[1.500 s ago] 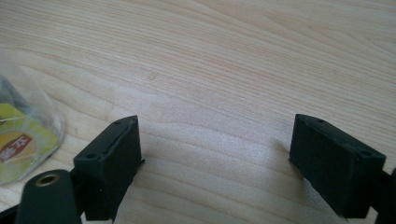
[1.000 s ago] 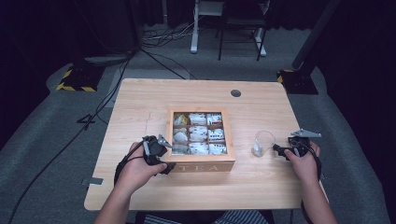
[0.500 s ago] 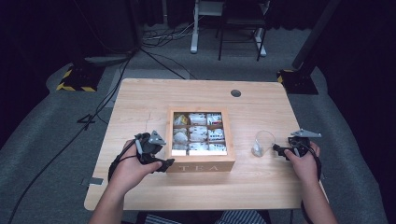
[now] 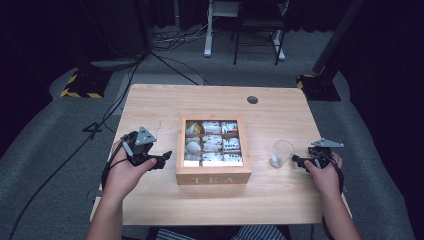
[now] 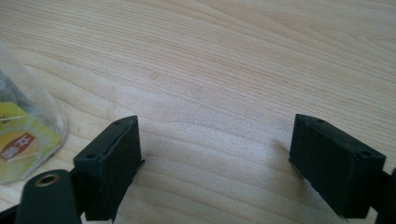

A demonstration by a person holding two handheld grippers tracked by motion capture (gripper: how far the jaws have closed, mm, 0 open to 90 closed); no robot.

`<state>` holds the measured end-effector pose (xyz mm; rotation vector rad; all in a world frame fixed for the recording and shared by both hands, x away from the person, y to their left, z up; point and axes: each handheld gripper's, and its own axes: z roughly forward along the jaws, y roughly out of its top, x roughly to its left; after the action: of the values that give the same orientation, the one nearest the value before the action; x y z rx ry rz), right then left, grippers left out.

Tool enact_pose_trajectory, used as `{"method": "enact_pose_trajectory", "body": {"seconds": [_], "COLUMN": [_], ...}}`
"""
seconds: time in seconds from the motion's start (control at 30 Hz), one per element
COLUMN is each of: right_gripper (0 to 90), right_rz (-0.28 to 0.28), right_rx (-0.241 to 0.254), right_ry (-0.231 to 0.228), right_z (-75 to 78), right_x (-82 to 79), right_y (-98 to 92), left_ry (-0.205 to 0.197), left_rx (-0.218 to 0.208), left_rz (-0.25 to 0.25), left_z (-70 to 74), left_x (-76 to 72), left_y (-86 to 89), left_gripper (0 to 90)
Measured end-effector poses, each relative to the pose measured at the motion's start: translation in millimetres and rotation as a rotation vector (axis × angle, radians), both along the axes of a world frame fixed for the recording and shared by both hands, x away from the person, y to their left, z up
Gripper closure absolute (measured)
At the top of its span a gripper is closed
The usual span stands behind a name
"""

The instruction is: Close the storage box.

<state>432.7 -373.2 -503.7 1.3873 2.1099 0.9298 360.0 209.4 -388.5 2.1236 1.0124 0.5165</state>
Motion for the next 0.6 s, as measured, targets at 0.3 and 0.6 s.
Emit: {"method": "enact_pose_trajectory", "body": {"seconds": [0.3, 0.6], "right_gripper": [16.8, 16.9], "right_rz": [0.0, 0.006], "right_rx": [0.0, 0.003], "right_ry": [0.0, 0.0], "right_z": [0.0, -0.1], "right_x": [0.0, -0.8], "right_y": [0.0, 0.3], "left_ry": [0.015, 0.013], "left_rx": [-0.015, -0.09], "left_rz": [0.037, 0.181], "left_z": [-19.8, -53.6], "left_x": [16.3, 33.3], "left_y": [21.8, 48.8], "left_gripper": [20.9, 20.5]}}
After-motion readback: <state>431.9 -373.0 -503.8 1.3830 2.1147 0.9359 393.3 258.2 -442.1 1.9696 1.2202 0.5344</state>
